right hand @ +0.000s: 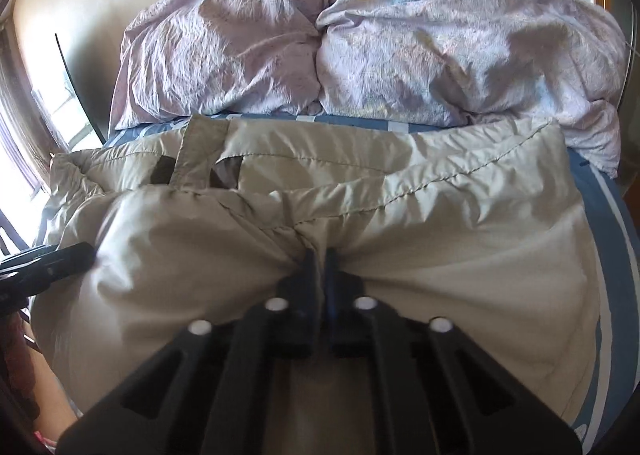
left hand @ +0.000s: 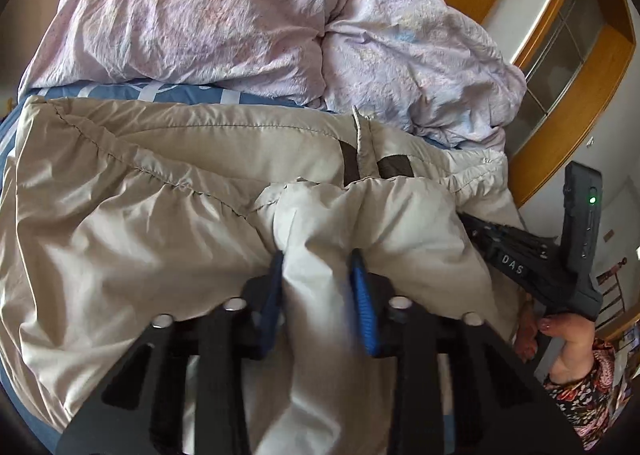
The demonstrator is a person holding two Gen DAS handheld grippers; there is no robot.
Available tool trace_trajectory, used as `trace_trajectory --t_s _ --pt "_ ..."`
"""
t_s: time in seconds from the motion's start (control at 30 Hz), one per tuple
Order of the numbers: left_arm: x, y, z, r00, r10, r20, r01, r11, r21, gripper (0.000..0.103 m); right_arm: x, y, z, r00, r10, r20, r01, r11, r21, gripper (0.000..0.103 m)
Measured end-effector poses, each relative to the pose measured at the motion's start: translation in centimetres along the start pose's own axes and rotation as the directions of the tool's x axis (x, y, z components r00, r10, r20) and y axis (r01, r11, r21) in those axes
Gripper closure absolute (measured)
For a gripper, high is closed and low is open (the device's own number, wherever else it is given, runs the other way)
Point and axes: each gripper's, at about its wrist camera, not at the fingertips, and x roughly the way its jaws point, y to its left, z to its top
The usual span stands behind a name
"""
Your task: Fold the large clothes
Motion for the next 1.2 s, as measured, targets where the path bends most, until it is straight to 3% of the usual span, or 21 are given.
trace_trajectory --t_s 0.07,0.13,0.27,0.53,0.6,0.67,0.77,1.2 --pt "-0.2 -0.2 0.2 1.0 0.001 0.012 -0.001 1.0 0.004 0.095 -0.3 0.0 0.1 1.0 0.0 0.015 0.0 1.0 -0.006 0.101" --pt "-0.8 -0.5 0.5 0.999 0.005 0.035 -0.005 1.0 0.009 0.098 -1.1 0.0 0.6 0.999 0.0 0.052 0.0 1.0 -0.004 0.101" --pt "-2.0 -1.0 2.1 0.996 0.017 0.086 -0.02 0.999 0.028 0.098 -2.4 -0.4 2.5 0.993 -0.002 0.121 0.0 1.0 0.018 0.101" --pt "1.6 -0.2 4.6 0.995 0.083 0.059 -0.086 0.995 0.051 0.098 0.9 -0.9 4.6 0.995 -0.024 0.092 0.025 1.0 -0.011 0.101" --pt "2.6 0.0 4.7 0.994 0.097 0.049 -0.1 0.993 0.067 0.093 1.9 -1.2 4.4 0.996 -0.023 0.082 0.024 1.0 -0.008 0.101" --pt "3.4 0.3 4.8 0.992 0.113 0.056 -0.117 0.99 0.074 0.077 2.9 -1.4 4.1 0.998 -0.02 0.065 0.019 1.0 0.004 0.1" --pt "4.6 1.5 4.9 0.996 0.087 0.037 -0.089 0.995 0.046 0.061 4.5 -1.9 3.6 0.999 -0.021 0.024 0.021 1.0 0.013 0.095" --pt "7.6 4.1 4.2 0.999 0.001 0.04 0.0 1.0 -0.029 0.058 8.0 -2.8 2.6 1.0 -0.008 -0.011 0.009 0.998 0.058 0.094"
